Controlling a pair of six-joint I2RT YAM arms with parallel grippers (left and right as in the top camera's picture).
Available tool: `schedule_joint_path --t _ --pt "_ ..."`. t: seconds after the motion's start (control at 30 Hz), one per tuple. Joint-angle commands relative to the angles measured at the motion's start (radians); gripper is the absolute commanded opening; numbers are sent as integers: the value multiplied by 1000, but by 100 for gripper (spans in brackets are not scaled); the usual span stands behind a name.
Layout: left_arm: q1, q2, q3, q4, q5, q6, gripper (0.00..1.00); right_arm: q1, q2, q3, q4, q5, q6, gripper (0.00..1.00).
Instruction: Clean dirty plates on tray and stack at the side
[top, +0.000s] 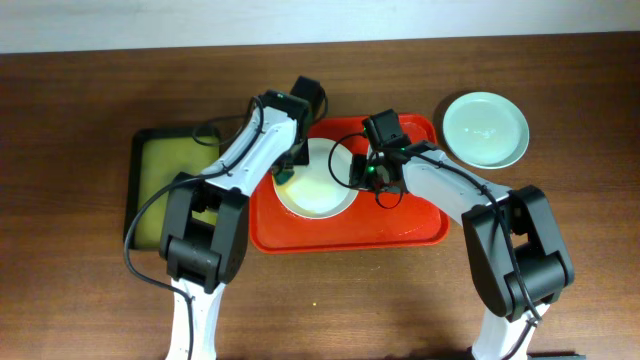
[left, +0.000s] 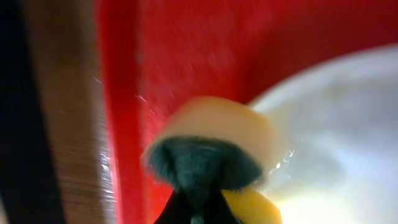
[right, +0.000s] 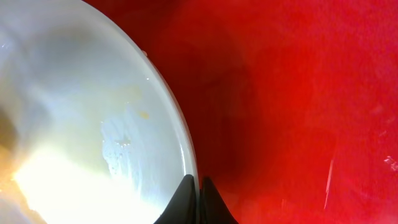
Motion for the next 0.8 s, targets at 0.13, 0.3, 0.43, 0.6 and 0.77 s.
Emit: schedule_joint_path --t 0.13,0.3,0.43,0.6,0.77 --pt "23 11 66 37 372 12 0 -7 19 5 -7 55 5 4" --pt "-24 77 64 68 416 12 0 -7 19 5 -9 55 5 4" --pt "-33 104 64 25 268 12 0 -7 19 5 -16 55 5 4" --pt "-32 102 64 -57 -67 11 0 -7 19 5 -15 55 5 4" --pt "-8 88 104 -107 -105 0 0 -7 19 5 -12 55 3 4"
